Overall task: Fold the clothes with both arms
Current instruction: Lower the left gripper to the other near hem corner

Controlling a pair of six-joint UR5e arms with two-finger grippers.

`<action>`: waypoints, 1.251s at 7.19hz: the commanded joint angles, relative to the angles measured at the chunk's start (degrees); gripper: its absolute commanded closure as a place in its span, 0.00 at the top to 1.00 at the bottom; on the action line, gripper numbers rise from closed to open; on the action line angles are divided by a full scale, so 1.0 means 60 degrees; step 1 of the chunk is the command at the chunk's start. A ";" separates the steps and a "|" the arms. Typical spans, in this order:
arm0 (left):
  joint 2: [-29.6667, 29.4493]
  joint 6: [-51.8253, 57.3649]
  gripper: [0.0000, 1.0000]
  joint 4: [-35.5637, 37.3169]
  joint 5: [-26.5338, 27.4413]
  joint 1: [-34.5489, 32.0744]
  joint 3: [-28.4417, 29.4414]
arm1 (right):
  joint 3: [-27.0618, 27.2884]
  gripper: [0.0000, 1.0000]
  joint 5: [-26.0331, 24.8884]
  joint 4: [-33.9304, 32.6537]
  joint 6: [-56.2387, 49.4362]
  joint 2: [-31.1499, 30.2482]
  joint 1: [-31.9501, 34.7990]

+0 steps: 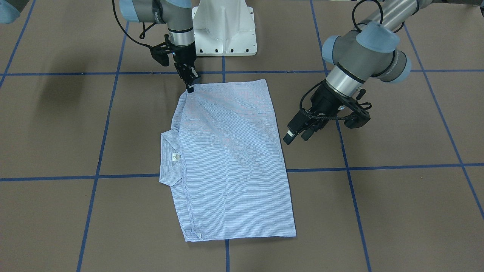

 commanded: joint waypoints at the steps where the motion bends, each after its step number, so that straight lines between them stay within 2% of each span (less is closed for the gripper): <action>1: 0.0305 -0.1032 0.95 0.0000 0.0897 0.0799 -0.0310 | 0.0196 0.00 0.0072 -0.0002 -0.0003 -0.0064 0.0013; 2: 0.1163 -0.1676 0.94 0.0000 0.1235 0.1325 -0.1313 | 0.0357 0.00 0.0072 -0.0002 0.0011 -0.0123 0.0013; 3: 0.2114 -0.2422 0.94 -0.0014 0.2195 0.2505 -0.2078 | 0.0474 0.00 0.0057 -0.0002 0.0026 -0.0138 0.0013; 4: 0.2356 -0.3111 0.93 -0.0015 0.3307 0.3691 -0.2390 | 0.0461 0.00 0.0057 0.0012 0.0026 -0.0138 -0.0001; 5: 0.2373 -0.3669 0.89 0.0000 0.3347 0.4298 -0.2393 | 0.0461 0.00 0.0057 0.0012 0.0026 -0.0123 -0.0002; 6: 0.2387 -0.3907 0.89 0.0029 0.3493 0.4913 -0.2320 | 0.0461 0.00 0.0057 0.0012 0.0011 -0.0109 -0.0016; 7: 0.2402 -0.3953 0.89 0.0174 0.4132 0.5543 -0.2160 | 0.0417 0.00 0.0057 0.0012 0.0011 -0.0109 -0.0016; 9: 0.2460 -0.3938 0.88 0.0191 0.4402 0.5695 -0.2012 | 0.0373 0.00 0.0057 0.0041 -0.0003 -0.0094 -0.0031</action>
